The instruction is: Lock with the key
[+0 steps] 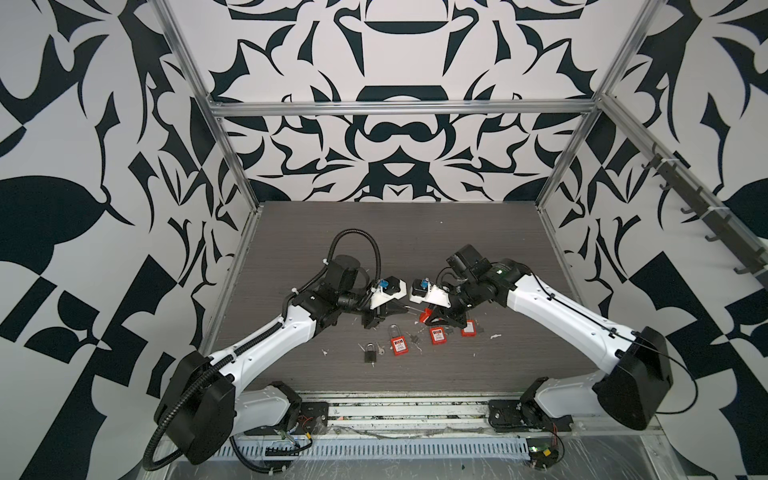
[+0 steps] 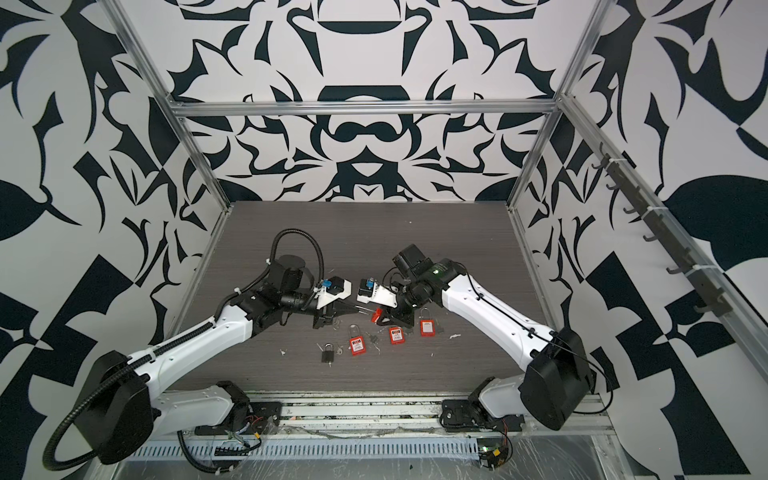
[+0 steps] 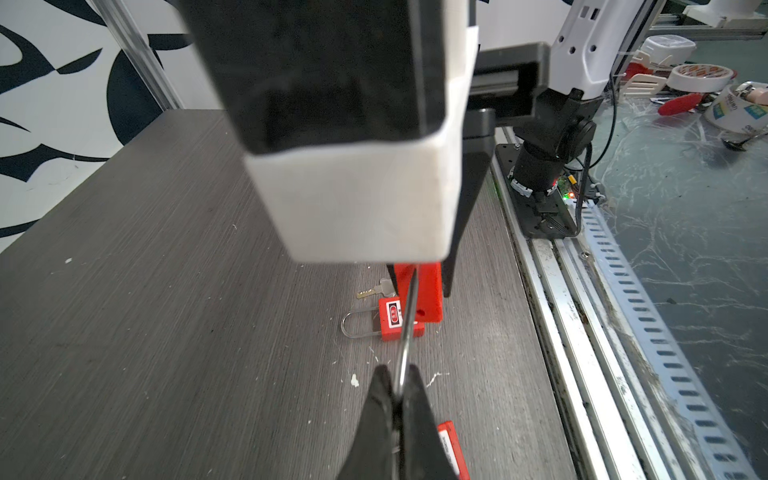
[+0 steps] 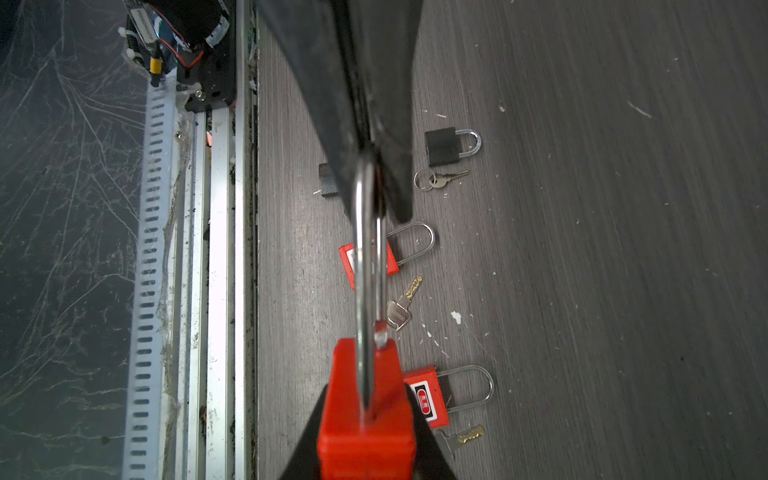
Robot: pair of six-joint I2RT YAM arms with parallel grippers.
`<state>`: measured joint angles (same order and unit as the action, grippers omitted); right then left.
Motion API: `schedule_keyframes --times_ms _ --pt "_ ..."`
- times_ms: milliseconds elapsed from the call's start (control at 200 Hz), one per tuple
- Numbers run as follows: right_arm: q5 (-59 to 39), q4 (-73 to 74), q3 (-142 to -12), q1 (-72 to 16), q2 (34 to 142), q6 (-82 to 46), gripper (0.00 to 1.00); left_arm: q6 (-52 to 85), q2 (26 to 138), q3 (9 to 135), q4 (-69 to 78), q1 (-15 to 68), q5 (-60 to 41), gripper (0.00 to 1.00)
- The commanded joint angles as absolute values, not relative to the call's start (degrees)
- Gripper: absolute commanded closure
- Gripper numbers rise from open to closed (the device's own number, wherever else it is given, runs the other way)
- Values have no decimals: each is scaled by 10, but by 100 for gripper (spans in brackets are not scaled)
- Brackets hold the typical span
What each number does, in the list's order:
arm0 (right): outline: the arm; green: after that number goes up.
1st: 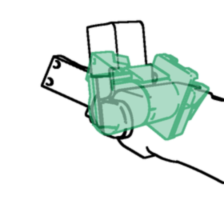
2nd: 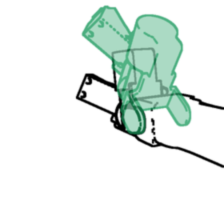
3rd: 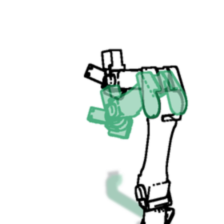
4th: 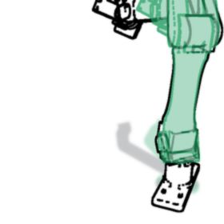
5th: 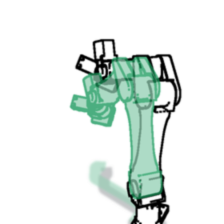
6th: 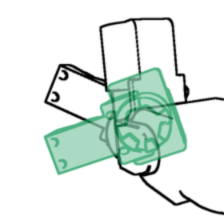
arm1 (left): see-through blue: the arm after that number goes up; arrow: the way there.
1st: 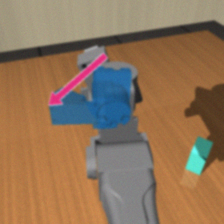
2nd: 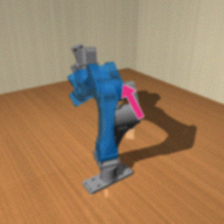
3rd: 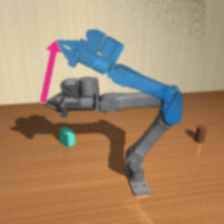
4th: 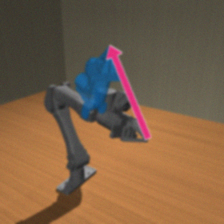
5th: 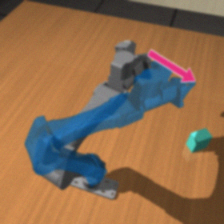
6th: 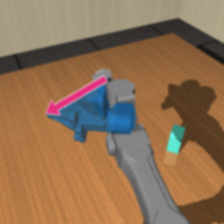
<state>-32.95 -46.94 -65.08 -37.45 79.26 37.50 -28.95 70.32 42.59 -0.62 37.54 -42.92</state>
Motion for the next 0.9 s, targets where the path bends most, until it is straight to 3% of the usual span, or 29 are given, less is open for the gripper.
schedule_keyframes --times_ms 0,240,380,585,715,895 --pt "-477 -360 -706 -388 801 358 78 -281 703 403 48 409 -420 100" --pt "-483 -400 -735 -387 832 380 78 -298 679 388 51 417 -393 100" --pt "-346 -311 -704 -395 816 392 79 -280 697 420 -8 417 -467 100" --pt "-237 -191 -647 -424 793 446 80 -248 709 414 7 417 -504 100" --pt "-240 -162 -629 -435 783 456 81 -243 701 403 23 417 -493 100" --pt "-340 -198 -649 -437 786 434 80 -239 708 396 49 417 -480 100"
